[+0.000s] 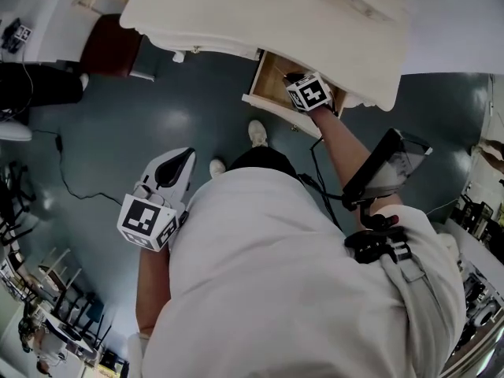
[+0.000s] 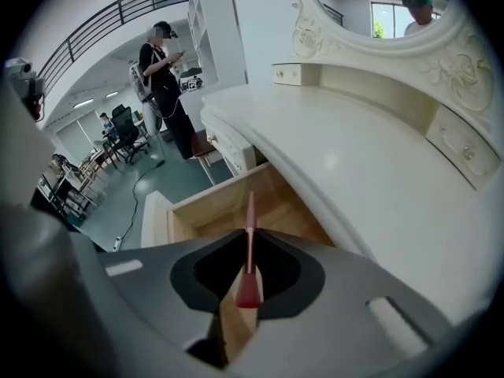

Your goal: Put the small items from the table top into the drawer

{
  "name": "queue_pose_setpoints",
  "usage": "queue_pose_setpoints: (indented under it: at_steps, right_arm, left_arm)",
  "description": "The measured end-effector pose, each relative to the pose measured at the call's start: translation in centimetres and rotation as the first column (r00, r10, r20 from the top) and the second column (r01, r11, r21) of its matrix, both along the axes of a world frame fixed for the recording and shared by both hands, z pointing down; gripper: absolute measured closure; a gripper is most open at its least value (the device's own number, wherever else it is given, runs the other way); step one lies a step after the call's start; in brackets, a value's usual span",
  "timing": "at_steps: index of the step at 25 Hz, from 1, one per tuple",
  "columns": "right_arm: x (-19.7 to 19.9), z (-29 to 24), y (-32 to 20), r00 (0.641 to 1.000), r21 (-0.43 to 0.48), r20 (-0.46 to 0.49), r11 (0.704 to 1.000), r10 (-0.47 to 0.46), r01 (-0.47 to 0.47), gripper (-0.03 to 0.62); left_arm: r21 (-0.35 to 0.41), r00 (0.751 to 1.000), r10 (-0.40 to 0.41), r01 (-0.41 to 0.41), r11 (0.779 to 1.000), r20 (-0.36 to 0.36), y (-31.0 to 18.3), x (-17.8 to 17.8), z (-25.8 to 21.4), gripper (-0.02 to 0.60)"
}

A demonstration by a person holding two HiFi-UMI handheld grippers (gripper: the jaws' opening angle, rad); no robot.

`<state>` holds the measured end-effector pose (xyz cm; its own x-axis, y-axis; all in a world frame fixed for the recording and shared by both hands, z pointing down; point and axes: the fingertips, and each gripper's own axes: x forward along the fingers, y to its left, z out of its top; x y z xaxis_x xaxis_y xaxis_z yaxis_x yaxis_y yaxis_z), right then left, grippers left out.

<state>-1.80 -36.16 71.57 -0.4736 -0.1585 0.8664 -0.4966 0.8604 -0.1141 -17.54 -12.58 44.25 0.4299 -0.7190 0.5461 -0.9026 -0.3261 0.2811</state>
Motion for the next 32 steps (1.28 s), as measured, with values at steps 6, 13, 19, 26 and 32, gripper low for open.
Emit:
queue_pose_setpoints:
  at_steps: [6, 13, 19, 26, 32]
  right_arm:
    - [-0.8, 2.2, -0.5, 0.997, -0.022, -0.046, 0.998, -0.055, 0.054, 0.549]
    - [-1.6, 4.6, 0.2, 0.982, -0.045, -0.097, 0.986, -0.164, 0.160, 0.549]
    - [-1.9, 6.8, 0.6, 0.974, -0.086, -0.109, 0.978, -0.197, 0.188, 0.548]
    - [-1.8, 7.5, 0.6, 0.969, -0.106, -0.114, 0.973, -0.217, 0.206, 0.546]
    - [-2.0, 7.7, 0.7, 0.966, -0.113, -0.115, 0.969, -0.230, 0.218, 0.545]
  left_arm:
    - [-0.022, 0.998, -0.055, 0.055, 0.998, 0.009, 0.1, -0.4, 0.1, 0.580]
    - [-0.052, 0.996, -0.087, 0.087, 0.995, 0.012, -0.8, 0.1, 0.4, 0.580]
    - [-0.071, 0.996, -0.083, 0.084, 0.994, 0.019, -1.7, 0.3, 0.8, 0.580]
    - [-0.081, 0.996, -0.087, 0.088, 0.993, 0.018, -2.3, 0.2, 0.9, 0.580]
    - [-0.082, 0.997, -0.076, 0.077, 0.994, 0.014, -3.0, -0.1, 1.0, 0.580]
